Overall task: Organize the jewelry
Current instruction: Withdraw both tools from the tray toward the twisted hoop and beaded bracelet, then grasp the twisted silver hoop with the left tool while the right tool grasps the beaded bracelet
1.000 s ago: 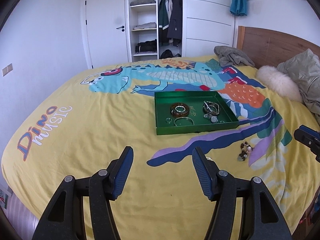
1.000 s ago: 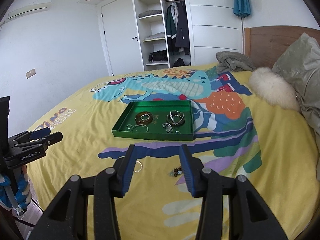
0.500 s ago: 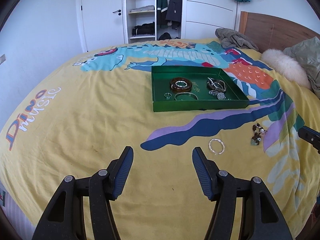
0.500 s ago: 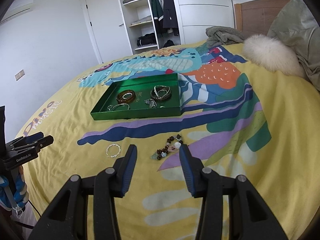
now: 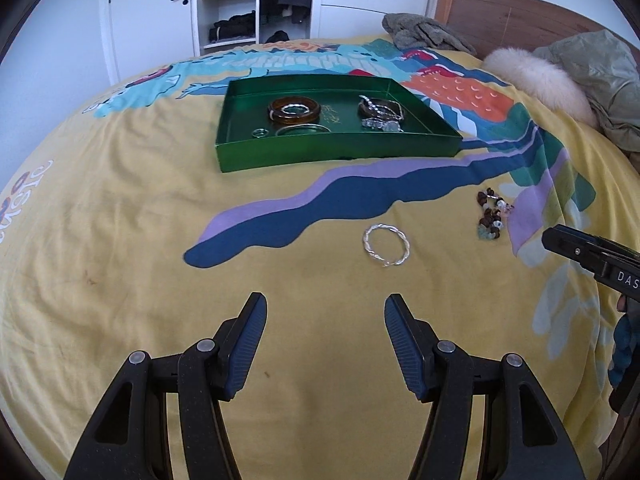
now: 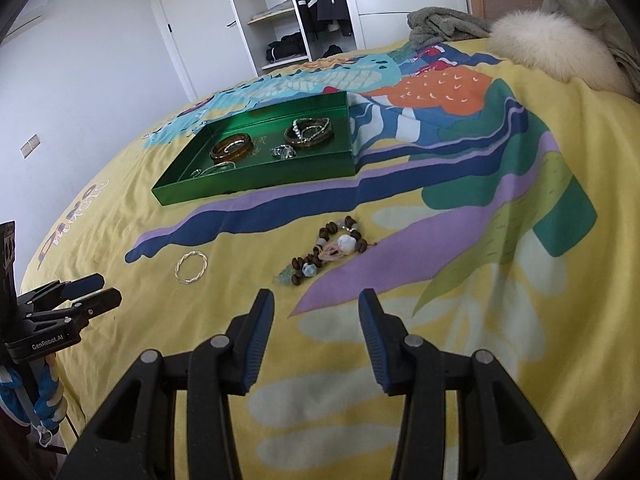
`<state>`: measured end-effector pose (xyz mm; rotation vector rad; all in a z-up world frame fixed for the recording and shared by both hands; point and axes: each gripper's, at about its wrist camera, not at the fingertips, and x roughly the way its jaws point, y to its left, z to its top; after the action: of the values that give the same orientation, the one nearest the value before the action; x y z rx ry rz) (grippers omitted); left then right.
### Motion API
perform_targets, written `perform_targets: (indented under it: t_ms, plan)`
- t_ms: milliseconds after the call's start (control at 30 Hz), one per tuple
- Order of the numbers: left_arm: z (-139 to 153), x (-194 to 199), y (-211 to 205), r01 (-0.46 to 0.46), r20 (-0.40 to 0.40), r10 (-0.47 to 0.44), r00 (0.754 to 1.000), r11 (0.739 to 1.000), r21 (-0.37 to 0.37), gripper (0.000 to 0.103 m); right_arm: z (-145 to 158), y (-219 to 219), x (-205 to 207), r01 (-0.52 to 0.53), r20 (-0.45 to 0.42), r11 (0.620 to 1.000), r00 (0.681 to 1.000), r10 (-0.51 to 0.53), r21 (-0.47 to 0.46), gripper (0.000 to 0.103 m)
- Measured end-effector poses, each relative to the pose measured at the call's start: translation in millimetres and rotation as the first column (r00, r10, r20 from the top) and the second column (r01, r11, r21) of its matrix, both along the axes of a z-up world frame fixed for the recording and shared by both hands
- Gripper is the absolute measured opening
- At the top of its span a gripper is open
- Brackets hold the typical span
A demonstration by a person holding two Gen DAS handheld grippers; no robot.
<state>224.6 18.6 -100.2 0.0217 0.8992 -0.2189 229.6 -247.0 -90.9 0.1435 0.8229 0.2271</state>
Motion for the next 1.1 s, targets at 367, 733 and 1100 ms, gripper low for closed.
perform_targets:
  t_ms: [367,733,1100]
  plan:
    - [-18,34,-41,0.079,-0.022,-0.079,0.997,0.996,0.029,0.061,-26,6,43,-0.015,-0.056,0.998,0.998,0.018,0.058,0.051]
    - [-35,60,-61,0.082,-0.033,-0.08,0.996,0.994,0.073,0.055,-40,16,79,-0.04,-0.091,0.999,0.995,0.042,0.024,0.051]
    - [-41,61,-67,0.094,-0.017,-0.093,0.996,0.99,0.101,0.04,-49,10,99,-0.026,-0.088,0.998,0.996,0.032,0.063,0.029]
